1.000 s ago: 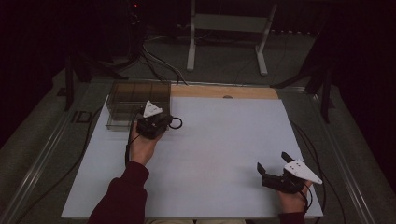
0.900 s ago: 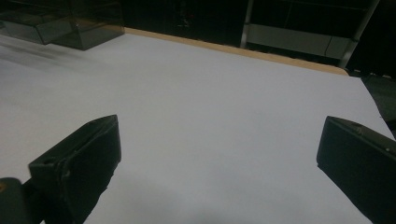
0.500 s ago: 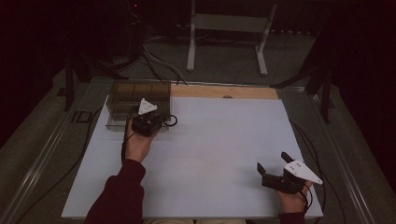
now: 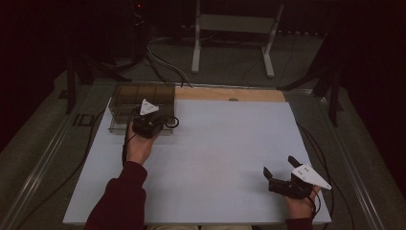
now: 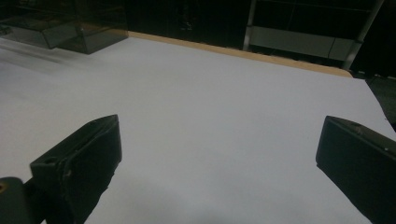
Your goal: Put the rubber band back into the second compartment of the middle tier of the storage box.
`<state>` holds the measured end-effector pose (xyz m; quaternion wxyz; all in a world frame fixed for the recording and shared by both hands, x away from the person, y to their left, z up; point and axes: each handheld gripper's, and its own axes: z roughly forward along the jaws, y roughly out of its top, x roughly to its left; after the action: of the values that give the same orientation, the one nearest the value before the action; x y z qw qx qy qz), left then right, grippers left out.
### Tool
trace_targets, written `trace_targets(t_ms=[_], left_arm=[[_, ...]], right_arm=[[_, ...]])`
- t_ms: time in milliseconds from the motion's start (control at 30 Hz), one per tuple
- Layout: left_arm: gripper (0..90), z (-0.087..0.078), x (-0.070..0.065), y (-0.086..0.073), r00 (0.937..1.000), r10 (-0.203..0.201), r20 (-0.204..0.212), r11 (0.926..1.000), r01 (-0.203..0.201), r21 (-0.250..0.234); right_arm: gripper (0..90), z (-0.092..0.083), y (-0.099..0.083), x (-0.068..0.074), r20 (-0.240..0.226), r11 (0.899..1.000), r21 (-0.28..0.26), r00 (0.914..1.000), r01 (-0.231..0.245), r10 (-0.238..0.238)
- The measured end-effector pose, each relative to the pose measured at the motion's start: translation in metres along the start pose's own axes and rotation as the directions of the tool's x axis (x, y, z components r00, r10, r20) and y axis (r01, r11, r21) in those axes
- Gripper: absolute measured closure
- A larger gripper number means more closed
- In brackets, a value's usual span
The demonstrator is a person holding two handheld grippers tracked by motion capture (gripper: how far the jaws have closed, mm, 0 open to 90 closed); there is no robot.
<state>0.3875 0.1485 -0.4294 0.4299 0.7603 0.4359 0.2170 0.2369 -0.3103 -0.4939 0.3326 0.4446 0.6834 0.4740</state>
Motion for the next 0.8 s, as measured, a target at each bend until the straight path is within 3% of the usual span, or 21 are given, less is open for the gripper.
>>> trace_targets(t_ms=[800], left_arm=[[89.1,-0.004,0.023,0.000,0.9976,-0.020,-0.066,0.9997,0.021,0.014]], right_arm=[[0.6,0.000,0.000,0.001,-0.002,1.000,-0.018,1.0000,0.007,-0.007]])
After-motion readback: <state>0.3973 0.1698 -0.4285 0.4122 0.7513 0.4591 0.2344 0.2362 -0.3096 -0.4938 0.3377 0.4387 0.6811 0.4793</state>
